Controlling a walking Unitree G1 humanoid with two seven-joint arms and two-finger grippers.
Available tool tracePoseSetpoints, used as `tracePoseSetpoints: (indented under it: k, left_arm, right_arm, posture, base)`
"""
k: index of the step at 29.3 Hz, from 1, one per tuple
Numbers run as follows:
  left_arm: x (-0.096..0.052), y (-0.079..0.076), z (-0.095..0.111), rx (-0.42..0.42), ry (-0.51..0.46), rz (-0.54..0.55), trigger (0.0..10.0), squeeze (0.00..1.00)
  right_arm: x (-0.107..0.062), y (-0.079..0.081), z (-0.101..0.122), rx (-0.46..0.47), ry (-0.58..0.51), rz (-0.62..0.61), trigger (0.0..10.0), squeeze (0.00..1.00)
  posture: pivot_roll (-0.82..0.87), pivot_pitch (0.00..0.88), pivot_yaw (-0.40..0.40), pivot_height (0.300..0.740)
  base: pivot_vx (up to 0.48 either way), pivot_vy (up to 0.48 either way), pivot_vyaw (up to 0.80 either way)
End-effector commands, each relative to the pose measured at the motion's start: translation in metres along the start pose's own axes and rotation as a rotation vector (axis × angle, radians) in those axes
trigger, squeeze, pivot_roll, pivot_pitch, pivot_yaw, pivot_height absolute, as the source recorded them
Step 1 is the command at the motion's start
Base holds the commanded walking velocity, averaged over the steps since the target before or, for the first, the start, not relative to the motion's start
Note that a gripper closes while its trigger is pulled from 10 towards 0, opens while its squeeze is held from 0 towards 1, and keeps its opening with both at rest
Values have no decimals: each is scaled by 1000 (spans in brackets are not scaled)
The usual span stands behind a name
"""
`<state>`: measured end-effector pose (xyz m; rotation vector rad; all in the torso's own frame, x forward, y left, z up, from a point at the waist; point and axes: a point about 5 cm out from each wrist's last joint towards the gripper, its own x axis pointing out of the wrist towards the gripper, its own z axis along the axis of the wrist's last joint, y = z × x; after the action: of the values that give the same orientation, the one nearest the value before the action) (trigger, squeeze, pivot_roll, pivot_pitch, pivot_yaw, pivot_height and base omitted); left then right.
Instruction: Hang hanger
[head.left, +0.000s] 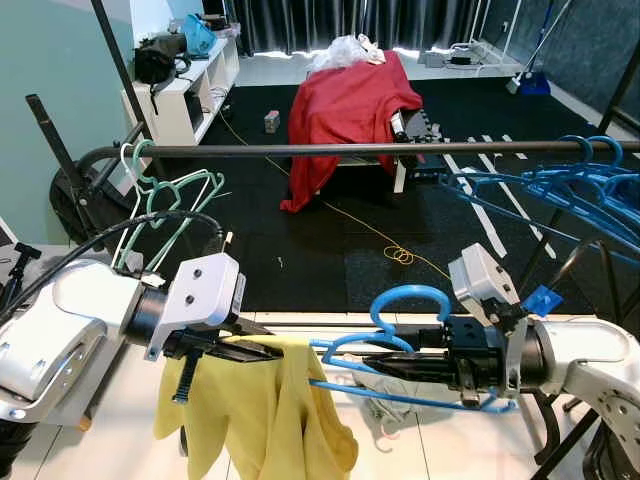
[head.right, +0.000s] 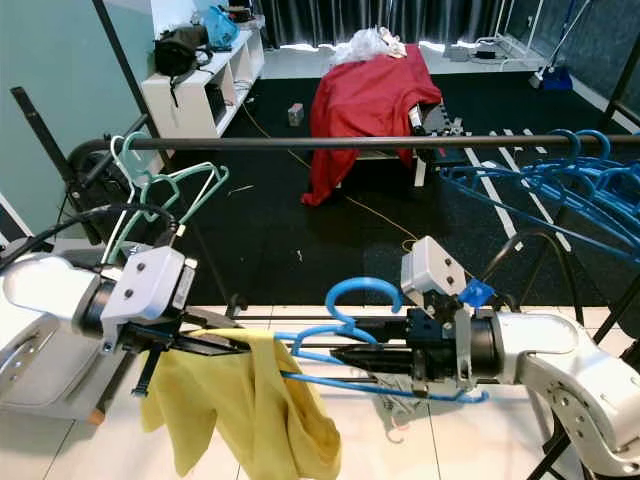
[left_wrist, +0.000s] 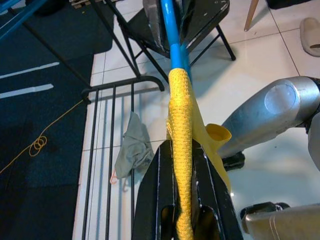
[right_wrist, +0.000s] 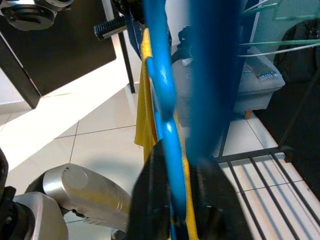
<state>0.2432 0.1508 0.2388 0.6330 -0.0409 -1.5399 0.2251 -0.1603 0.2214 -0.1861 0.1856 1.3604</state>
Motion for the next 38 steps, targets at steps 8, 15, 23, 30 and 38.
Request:
tracePoseSetpoints:
  k: [8, 15, 23, 30, 38]
  left_arm:
    - [10, 0, 14, 69, -75, -46, 10000, 0]
    - [6, 7, 17, 32, -113, -8, 10000, 0]
    - [1, 19, 17, -25, -162, 82, 10000, 1000]
    - [-32, 46, 19, 13, -245, 392, 10000, 1000]
    - [-68, 59, 3, -66, -342, 721, 10000, 0]
  right_arm:
    - [10, 0, -2, -12, -3, 1, 0, 0]
    - [8, -6, -1, -27, -13, -42, 0, 0]
    - [1, -20, 2, -62, -17, -115, 0, 0]
    - [-17, -34, 22, -118, -106, -213, 0, 0]
    - [-45, -42, 50, -187, -206, -310, 0, 0]
  posture:
    - [-162, 0, 32, 740]
    - [-160, 0, 32, 740]
    - [-157, 0, 34, 740]
    - [-156, 0, 39, 740]
    - [-160, 0, 42, 740]
  base:
    - [0, 0, 0]
    - [0, 0, 0]
    - [0, 0, 0]
    - [0, 0, 0]
    - [0, 0, 0]
